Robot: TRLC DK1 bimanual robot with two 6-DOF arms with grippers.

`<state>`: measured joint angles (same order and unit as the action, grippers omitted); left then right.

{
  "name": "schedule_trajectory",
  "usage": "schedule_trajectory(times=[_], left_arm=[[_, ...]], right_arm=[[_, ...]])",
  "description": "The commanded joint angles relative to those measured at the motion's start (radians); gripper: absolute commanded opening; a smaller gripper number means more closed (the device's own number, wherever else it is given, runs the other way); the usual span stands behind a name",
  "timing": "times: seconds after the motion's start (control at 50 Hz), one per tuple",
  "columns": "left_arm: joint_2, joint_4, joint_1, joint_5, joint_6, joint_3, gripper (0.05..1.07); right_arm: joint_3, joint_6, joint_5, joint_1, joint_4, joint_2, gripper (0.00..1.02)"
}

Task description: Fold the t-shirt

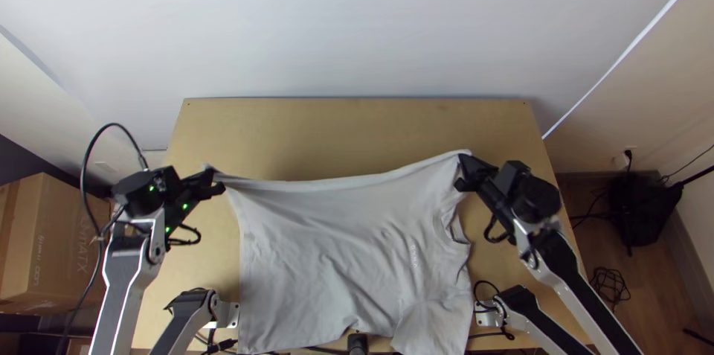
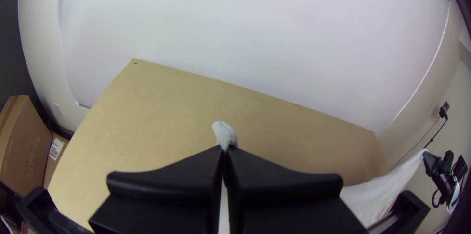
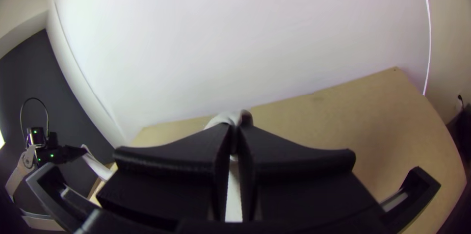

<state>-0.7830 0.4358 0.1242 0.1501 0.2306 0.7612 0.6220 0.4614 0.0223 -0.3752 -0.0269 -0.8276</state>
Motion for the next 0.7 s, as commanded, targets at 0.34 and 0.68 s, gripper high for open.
schedule_trajectory(times=[0.34, 0.68], left_arm=[[-0.642, -0.279, 0.017, 0.008, -0.024, 0.216, 0.08], [-1.012, -0.309, 0.011, 0.006, -0.028, 0.521, 0.08]], right_arm=[[0.159, 0.013, 0.007, 0.121, -0.266, -0.55, 0.02], [0.476, 0.005, 0.013, 0.165, -0.261, -0.894, 0.02]])
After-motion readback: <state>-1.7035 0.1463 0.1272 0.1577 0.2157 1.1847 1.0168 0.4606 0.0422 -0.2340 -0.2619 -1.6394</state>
